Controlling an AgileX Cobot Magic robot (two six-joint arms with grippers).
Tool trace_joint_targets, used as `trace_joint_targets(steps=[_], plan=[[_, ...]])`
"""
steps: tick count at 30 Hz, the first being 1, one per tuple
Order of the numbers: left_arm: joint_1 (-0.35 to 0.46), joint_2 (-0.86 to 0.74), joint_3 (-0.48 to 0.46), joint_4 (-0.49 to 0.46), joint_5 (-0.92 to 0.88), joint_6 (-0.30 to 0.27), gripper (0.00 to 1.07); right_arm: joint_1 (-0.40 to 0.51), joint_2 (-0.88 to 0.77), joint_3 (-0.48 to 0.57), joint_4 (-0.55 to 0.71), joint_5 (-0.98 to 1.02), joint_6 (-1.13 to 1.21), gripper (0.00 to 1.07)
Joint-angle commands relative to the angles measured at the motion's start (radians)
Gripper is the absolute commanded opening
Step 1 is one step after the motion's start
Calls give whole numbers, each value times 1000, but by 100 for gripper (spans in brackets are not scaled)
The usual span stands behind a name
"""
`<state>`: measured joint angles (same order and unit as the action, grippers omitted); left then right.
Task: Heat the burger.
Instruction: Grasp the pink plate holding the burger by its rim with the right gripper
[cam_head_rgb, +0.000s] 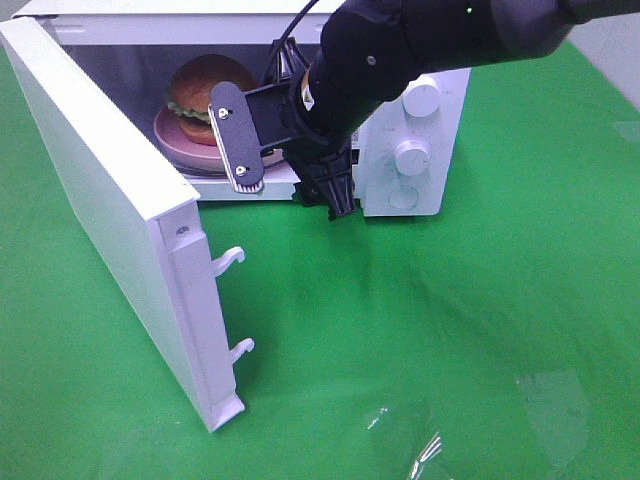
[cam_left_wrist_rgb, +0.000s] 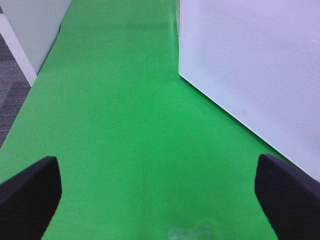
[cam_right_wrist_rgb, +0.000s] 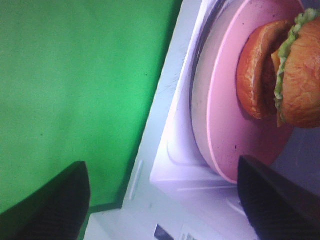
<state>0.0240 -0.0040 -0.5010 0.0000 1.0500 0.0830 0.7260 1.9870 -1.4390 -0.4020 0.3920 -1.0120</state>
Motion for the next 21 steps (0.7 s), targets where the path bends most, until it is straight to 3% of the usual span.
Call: trace_joint_targets(steps=[1,21], plan=[[-4,-20,2,0,-7,1,98,3,34,-42,-7,-3,14,79],[-4,-20,2,0,-7,1,98,0,206,-219,-12,5,110,79]])
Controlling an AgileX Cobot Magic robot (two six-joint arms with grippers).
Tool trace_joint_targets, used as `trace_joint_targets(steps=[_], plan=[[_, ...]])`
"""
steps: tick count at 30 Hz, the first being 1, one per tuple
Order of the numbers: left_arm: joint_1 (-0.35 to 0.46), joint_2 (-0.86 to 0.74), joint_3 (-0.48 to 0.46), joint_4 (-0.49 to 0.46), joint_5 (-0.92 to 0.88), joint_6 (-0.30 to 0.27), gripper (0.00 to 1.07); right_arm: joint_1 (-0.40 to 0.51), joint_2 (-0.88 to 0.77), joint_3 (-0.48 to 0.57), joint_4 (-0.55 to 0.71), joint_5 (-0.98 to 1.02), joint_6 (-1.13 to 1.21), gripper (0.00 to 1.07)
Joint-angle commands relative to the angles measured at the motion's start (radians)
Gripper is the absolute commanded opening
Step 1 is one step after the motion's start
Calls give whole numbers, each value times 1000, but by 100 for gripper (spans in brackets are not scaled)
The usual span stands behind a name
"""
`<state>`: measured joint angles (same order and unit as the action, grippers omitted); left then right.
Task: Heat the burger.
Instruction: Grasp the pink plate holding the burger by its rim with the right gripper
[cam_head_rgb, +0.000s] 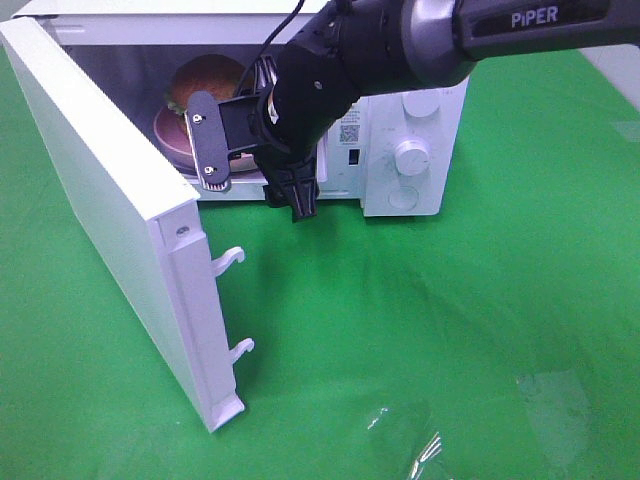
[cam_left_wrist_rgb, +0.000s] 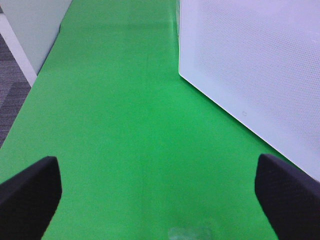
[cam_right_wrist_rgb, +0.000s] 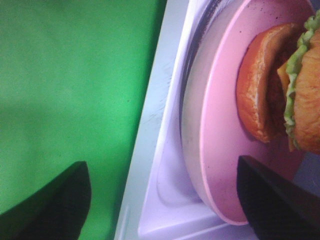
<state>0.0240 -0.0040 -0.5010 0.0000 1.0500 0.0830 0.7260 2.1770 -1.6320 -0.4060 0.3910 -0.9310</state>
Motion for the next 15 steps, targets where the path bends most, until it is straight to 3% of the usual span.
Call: trace_joint_targets(steps=[1,15], plan=[[-4,-20,2,0,-7,1,98,0,26,-37,-8,8,42,79],[-4,-20,2,0,-7,1,98,-35,116,-141,-27,-41,61,79]])
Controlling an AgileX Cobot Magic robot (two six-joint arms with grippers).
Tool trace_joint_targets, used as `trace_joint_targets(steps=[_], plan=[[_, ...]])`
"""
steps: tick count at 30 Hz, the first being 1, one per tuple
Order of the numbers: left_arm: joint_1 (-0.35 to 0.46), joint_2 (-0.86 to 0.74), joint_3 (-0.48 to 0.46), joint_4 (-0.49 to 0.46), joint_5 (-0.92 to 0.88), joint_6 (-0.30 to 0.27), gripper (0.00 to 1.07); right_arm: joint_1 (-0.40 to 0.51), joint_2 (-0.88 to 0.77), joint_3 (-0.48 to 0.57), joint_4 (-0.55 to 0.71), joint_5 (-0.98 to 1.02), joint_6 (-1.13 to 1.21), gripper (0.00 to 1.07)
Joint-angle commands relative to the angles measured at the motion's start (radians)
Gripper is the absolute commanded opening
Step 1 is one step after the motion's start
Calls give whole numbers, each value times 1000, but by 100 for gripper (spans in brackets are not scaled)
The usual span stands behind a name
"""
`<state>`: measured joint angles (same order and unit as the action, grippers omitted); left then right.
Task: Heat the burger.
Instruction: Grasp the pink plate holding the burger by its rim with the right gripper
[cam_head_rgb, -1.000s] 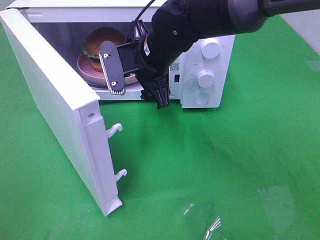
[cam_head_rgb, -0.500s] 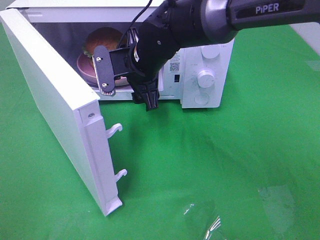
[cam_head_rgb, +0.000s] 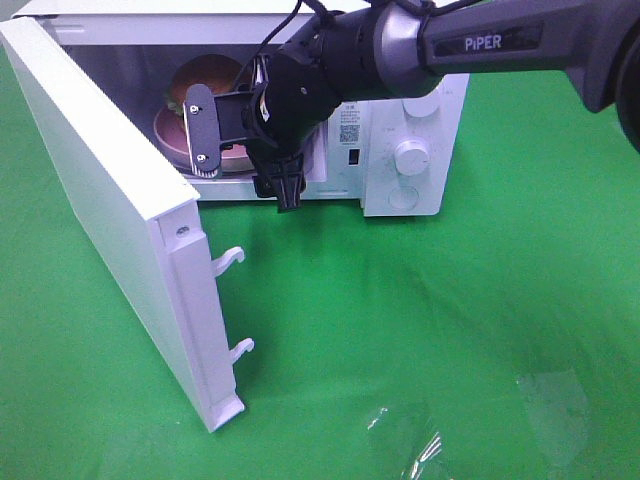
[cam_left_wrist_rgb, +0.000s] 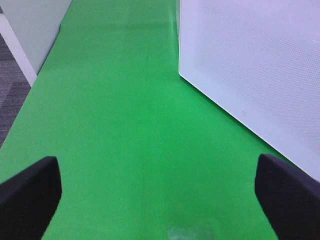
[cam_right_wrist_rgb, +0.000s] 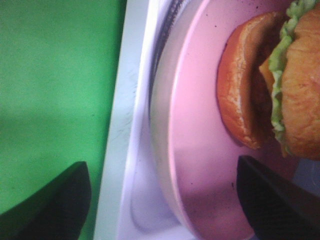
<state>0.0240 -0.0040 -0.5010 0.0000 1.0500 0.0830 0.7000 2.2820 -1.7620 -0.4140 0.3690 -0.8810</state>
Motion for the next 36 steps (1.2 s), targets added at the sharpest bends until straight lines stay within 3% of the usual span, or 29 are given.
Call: trace_joint_targets(steps=[1,18,27,33,35,36], plan=[[-4,-20,2,0,-7,1,98,-9,11,-11,-19,-19,11,79],[-4,-20,2,0,-7,1,98,-32,98,-126,-40,-27,18,79],[-4,-20,2,0,-7,1,98,-32,147,-177,9,-31,11,75],[-4,-20,2,0,-7,1,98,-29,151,-177,47,-38,7,61],[-4,-20,2,0,-7,1,98,-29,151,-177,56,-40,7,40],[-4,-20,2,0,-7,1,98,-29,151,-177,56,-40,7,40]])
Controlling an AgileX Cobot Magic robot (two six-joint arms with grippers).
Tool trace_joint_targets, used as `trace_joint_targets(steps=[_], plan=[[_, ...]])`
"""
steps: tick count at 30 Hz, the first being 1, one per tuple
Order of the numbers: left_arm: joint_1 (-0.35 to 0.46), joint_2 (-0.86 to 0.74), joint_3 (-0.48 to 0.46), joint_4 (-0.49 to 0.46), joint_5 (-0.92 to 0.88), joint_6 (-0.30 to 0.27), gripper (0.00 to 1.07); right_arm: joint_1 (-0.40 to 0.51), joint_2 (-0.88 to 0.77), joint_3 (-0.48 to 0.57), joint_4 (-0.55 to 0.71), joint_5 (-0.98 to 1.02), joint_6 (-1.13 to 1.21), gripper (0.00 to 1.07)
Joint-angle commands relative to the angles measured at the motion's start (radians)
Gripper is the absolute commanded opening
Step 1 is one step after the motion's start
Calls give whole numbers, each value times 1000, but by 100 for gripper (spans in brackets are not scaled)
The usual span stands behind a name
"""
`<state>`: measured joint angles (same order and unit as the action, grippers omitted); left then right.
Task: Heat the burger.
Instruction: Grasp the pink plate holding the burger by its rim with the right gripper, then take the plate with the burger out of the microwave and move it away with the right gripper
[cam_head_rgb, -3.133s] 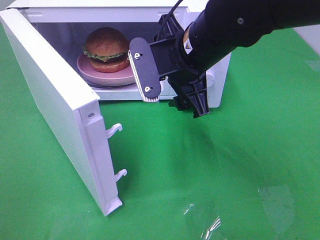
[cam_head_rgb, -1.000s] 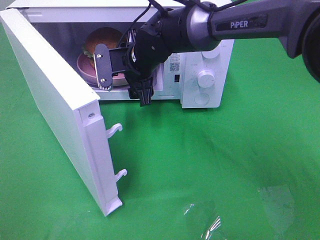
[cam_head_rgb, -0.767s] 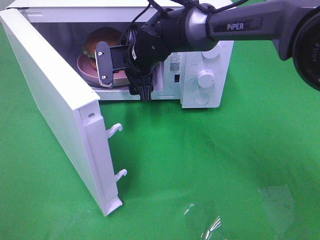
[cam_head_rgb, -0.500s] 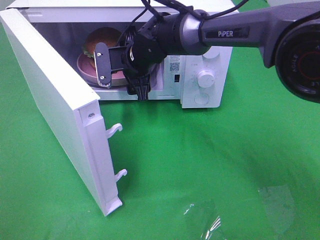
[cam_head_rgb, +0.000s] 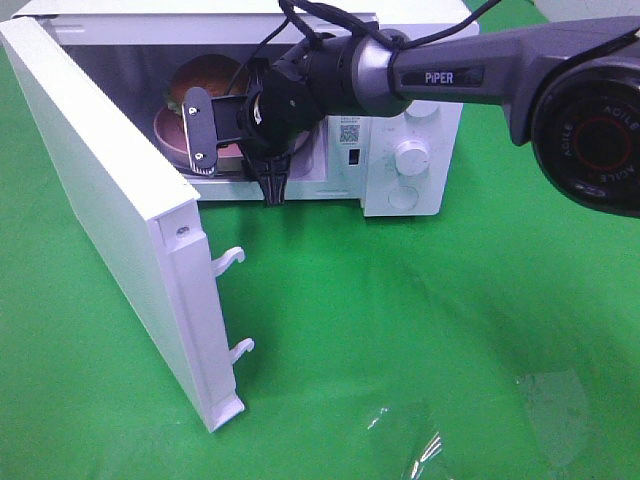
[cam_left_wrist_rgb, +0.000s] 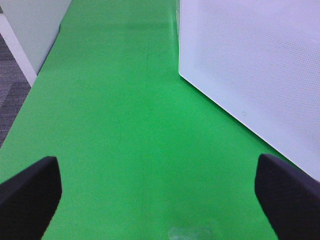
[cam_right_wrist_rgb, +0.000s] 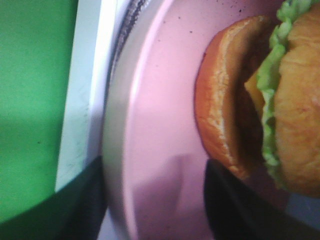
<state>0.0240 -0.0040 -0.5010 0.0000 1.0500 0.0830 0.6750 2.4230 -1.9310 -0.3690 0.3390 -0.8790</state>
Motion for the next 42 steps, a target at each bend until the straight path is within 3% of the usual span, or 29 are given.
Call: trace_joint_targets(steps=[1,2,3,4,5,6,7,28,42], plan=[[-4,-20,2,0,-7,1,98,-4,10,-8,16,-9,5,33],[-4,-20,2,0,-7,1,98,-4,10,-8,16,-9,5,33],[-4,-20,2,0,-7,1,98,-4,10,-8,29,-9,5,20],[-4,-20,2,0,-7,1,98,-4,10,-8,29,-9,5,20],[-4,-20,2,0,-7,1,98,-4,10,-8,45,-9,5,8],[-4,-20,2,0,-7,1,98,-4,10,-8,45,-9,5,8],[-4,-20,2,0,-7,1,98,-4,10,-8,54,-9,5,0],[-4,-20,2,0,-7,1,98,19,-50,5,119,104,-82,0],[-4,-20,2,0,-7,1,98,16,-194,267,185,-35,-357,0]])
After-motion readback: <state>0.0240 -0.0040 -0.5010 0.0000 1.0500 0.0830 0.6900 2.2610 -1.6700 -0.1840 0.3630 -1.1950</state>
